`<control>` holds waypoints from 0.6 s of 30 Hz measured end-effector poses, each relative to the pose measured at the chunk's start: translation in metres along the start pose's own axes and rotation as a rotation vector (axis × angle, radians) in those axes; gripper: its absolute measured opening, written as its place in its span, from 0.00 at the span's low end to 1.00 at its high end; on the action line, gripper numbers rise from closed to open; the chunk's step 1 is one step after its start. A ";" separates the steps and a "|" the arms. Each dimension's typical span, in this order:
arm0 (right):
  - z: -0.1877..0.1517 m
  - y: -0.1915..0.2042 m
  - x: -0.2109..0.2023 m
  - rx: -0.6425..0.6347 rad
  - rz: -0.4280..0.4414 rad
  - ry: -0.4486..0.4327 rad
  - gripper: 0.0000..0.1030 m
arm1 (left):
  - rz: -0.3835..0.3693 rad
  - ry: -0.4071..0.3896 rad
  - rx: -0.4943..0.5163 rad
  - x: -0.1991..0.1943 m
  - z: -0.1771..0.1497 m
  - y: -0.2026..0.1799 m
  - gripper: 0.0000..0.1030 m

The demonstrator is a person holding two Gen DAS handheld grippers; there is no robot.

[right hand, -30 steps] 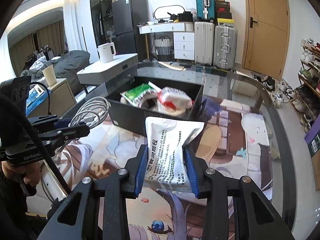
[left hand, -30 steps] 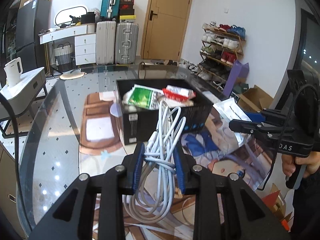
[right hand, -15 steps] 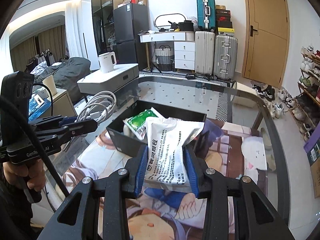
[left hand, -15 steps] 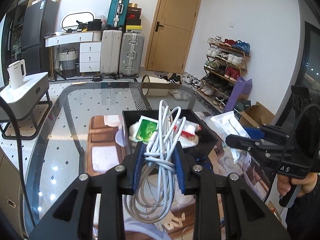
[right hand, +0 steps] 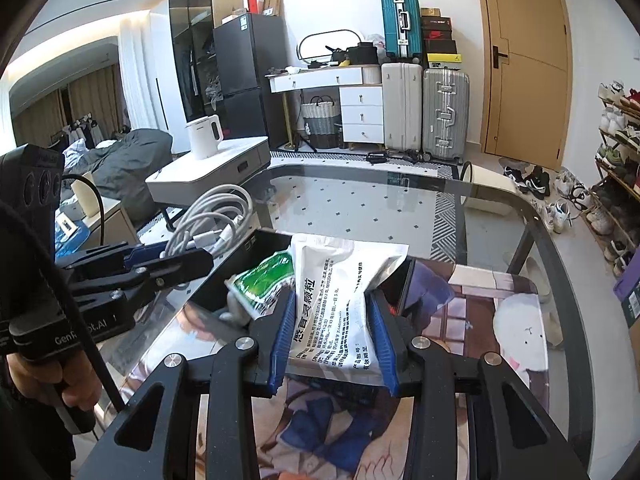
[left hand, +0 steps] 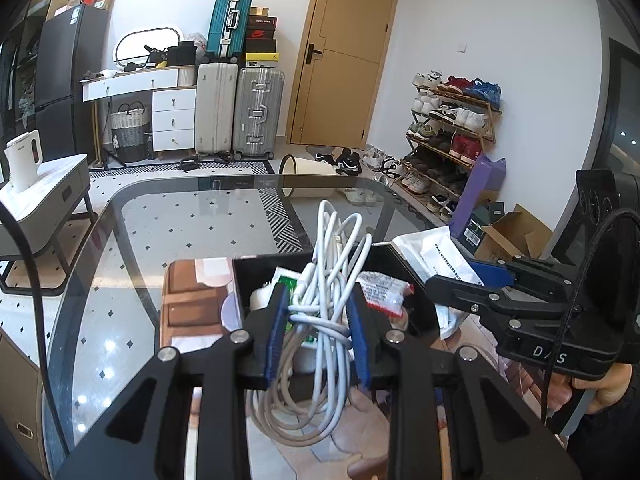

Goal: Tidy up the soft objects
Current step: 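Carry the cable bundle over the box with the left tool while the right tool carries the pouch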

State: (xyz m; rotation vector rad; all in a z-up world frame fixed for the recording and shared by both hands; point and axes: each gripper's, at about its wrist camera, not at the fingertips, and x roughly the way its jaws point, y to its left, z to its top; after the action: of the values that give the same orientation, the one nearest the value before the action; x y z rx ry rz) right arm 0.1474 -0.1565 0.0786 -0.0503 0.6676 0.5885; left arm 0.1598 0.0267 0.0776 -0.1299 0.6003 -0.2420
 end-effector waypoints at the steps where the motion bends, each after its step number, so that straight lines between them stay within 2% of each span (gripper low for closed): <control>1: 0.002 -0.001 0.003 0.001 0.000 0.002 0.36 | 0.001 0.002 0.002 0.004 0.002 0.000 0.26; 9: 0.008 -0.002 0.024 0.005 0.001 0.013 0.36 | 0.008 0.008 0.005 0.027 0.012 0.002 0.26; 18: 0.007 -0.002 0.050 0.001 0.009 0.042 0.36 | 0.025 0.052 0.015 0.058 0.009 0.005 0.26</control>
State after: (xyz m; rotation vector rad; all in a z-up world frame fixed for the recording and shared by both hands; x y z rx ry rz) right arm 0.1838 -0.1321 0.0537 -0.0583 0.7090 0.5971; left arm 0.2117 0.0165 0.0530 -0.1015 0.6511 -0.2262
